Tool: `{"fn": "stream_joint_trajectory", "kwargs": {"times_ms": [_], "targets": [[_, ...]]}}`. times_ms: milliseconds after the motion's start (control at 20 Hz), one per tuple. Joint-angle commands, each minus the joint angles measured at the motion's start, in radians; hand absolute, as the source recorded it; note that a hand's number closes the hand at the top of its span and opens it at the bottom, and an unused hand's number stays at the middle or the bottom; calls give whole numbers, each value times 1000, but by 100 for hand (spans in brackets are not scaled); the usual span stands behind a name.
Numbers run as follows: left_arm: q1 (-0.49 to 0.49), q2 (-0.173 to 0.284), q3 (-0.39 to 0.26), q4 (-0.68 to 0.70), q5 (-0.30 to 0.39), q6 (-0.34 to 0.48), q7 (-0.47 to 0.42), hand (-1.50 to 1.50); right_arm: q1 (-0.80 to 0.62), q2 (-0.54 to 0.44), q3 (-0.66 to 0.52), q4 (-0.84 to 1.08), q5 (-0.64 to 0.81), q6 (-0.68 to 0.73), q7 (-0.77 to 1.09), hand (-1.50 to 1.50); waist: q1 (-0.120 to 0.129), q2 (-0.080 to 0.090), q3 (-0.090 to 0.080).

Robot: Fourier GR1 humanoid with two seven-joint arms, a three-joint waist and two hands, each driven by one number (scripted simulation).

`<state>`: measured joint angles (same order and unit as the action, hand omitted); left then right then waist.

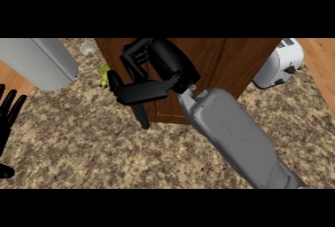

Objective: Pick up the wine, place it into the cabinet and close the cabinet

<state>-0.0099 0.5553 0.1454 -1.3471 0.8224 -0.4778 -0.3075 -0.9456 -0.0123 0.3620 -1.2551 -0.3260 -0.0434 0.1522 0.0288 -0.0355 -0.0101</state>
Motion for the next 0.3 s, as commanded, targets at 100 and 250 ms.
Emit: {"fn": "stream_joint_trajectory", "kwargs": {"times_ms": [100,250], "targets": [[-1,-1,-12,8,-8,-30,10,-150,-19,-83,-105,171,19,8,-42,150,-6,48,9],[-34,-27,-14,-27,-2,30,24,-150,-26,-80,-103,153,19,3,-20,150,-14,41,10]]}}
